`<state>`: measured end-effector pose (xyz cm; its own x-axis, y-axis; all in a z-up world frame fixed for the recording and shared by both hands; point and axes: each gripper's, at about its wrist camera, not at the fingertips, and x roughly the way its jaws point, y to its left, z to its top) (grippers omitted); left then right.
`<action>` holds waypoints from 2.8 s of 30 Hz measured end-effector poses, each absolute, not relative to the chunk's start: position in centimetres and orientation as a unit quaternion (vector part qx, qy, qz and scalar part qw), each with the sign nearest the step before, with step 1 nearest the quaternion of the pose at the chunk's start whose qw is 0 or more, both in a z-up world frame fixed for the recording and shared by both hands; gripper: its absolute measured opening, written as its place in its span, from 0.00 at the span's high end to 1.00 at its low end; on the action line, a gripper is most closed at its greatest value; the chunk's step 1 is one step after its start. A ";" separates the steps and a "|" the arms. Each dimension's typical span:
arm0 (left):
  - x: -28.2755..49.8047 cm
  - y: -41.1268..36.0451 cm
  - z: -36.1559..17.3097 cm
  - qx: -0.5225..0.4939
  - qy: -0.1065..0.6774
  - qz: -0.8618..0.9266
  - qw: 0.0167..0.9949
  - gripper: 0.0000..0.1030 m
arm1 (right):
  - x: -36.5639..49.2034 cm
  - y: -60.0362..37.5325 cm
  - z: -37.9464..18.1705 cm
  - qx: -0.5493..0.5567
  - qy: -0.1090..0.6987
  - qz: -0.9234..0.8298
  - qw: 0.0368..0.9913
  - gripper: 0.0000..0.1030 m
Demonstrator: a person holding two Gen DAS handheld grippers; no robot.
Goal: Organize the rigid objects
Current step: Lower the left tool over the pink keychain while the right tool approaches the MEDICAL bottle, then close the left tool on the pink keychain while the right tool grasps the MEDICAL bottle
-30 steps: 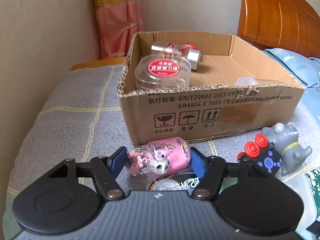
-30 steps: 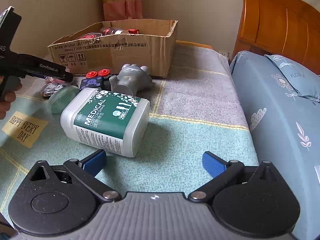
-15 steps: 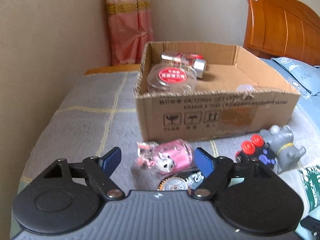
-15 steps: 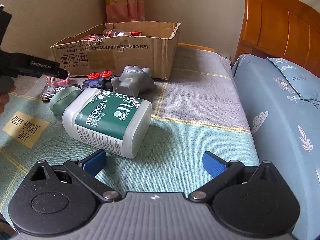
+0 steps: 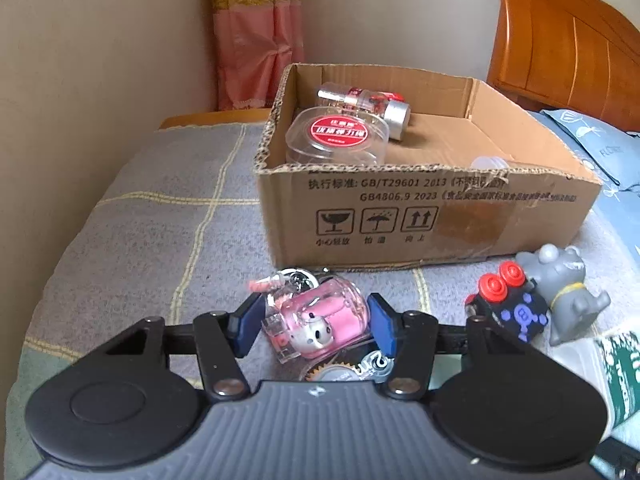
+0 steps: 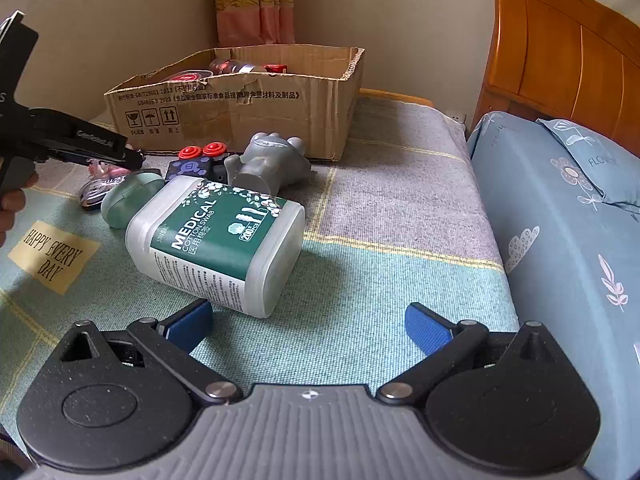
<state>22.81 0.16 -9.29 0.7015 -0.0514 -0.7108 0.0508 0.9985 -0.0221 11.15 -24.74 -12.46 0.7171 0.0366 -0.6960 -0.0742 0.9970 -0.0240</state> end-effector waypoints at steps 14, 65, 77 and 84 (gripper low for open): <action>18.0 5.8 -8.9 0.021 0.415 -0.053 0.908 0.38 | 10.9 -24.6 -12.4 -0.025 0.381 0.027 0.924 0.00; 17.8 5.8 -10.0 0.026 0.387 -0.094 0.917 0.36 | 16.4 -19.1 -10.7 -0.024 0.400 0.115 0.909 0.00; 17.9 5.8 -9.8 0.035 0.389 -0.107 0.914 0.52 | 17.6 -19.0 -11.0 -0.049 0.411 0.099 0.905 0.11; 17.8 5.7 -9.2 0.056 0.402 -0.131 0.905 0.52 | 16.8 -18.8 -10.6 -0.086 0.408 0.124 0.901 0.12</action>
<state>17.77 5.67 -9.22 0.6426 -0.1919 -0.7418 0.2817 0.9595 -0.0042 16.78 -18.76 -10.63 0.6366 0.1525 -0.7560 -0.2925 0.9547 -0.0538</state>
